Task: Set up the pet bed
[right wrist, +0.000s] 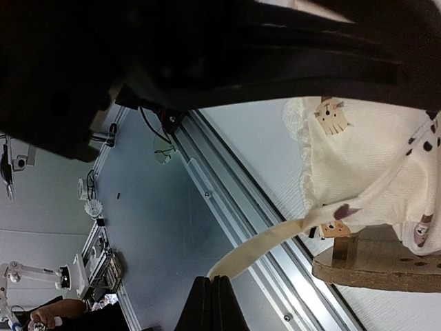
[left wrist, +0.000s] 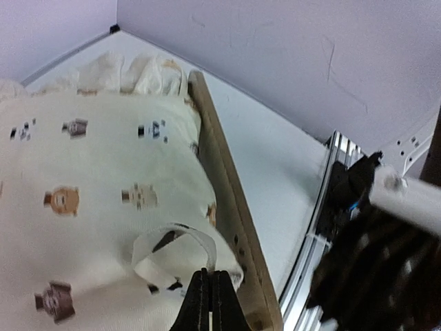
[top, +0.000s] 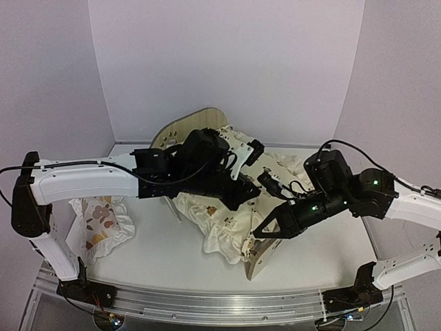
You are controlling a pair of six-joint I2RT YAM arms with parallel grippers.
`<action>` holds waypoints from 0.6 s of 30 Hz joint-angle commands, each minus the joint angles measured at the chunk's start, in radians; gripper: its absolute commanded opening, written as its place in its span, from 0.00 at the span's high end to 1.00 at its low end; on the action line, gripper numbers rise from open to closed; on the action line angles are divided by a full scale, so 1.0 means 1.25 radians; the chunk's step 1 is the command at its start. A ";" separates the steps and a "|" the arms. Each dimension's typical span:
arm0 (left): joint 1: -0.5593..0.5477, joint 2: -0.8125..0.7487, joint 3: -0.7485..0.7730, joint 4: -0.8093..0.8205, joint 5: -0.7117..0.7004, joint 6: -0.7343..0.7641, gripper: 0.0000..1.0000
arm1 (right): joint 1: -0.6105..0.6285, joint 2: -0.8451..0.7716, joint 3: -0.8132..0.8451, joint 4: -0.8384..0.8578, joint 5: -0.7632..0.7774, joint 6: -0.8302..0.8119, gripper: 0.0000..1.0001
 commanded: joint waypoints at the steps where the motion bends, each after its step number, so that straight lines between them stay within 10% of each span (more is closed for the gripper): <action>1: -0.019 -0.153 -0.119 -0.004 -0.081 -0.066 1.00 | 0.003 0.070 -0.054 0.110 -0.093 0.017 1.00; 18: -0.030 -0.363 -0.371 -0.095 -0.238 -0.147 1.00 | 0.145 0.544 0.142 0.253 -0.123 0.043 1.00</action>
